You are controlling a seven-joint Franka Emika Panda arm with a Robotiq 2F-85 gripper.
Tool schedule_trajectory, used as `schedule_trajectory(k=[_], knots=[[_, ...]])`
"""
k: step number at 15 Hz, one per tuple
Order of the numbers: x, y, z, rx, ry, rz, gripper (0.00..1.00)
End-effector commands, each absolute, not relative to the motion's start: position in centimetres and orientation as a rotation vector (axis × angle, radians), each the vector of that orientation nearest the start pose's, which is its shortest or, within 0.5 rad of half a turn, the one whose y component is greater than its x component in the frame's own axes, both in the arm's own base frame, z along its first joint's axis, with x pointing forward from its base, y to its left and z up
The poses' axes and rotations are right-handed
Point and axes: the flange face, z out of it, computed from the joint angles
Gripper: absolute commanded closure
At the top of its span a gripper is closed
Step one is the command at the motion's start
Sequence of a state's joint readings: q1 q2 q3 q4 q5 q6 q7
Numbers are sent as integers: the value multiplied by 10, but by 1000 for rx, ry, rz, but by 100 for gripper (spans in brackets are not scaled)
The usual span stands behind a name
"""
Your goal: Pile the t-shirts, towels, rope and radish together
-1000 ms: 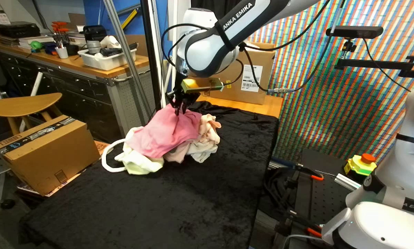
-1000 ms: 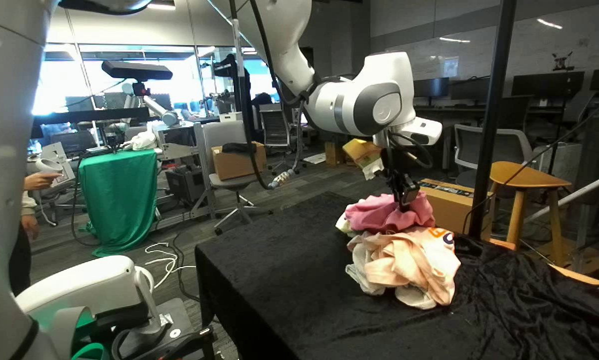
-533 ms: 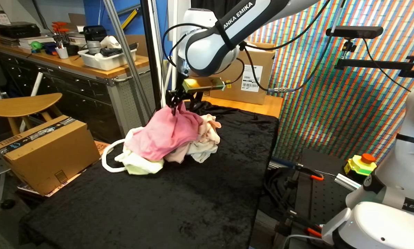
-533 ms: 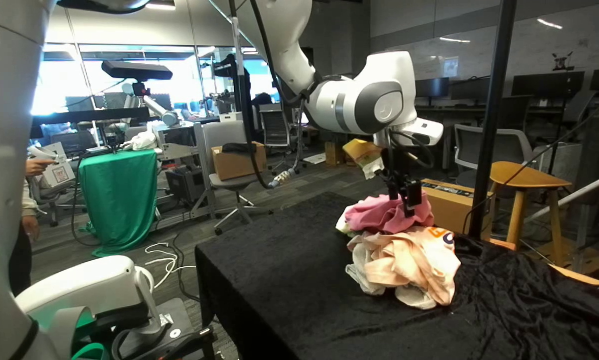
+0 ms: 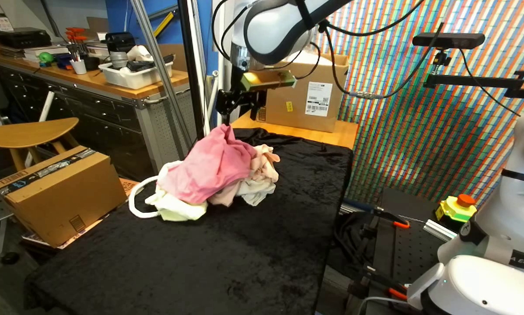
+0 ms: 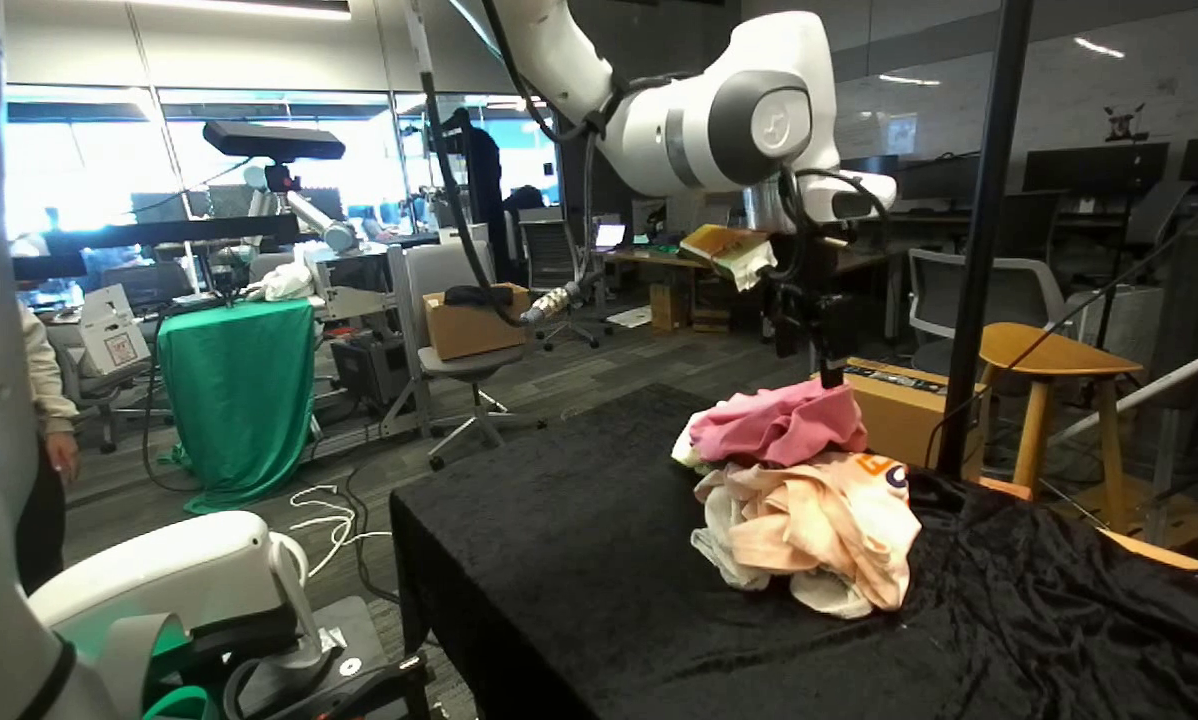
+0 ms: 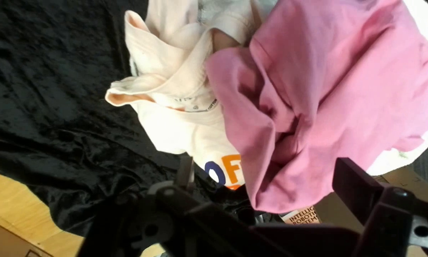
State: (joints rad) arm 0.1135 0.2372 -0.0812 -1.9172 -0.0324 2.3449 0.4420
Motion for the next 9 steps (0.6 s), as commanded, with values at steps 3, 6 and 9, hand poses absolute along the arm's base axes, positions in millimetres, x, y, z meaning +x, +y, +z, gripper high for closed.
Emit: schedule_trajectory(k=[3, 6, 9], knots=[[553, 19, 472, -3114, 311, -42, 0], [507, 21, 521, -3118, 140, 83, 0], [464, 30, 565, -3111, 2, 106, 0]])
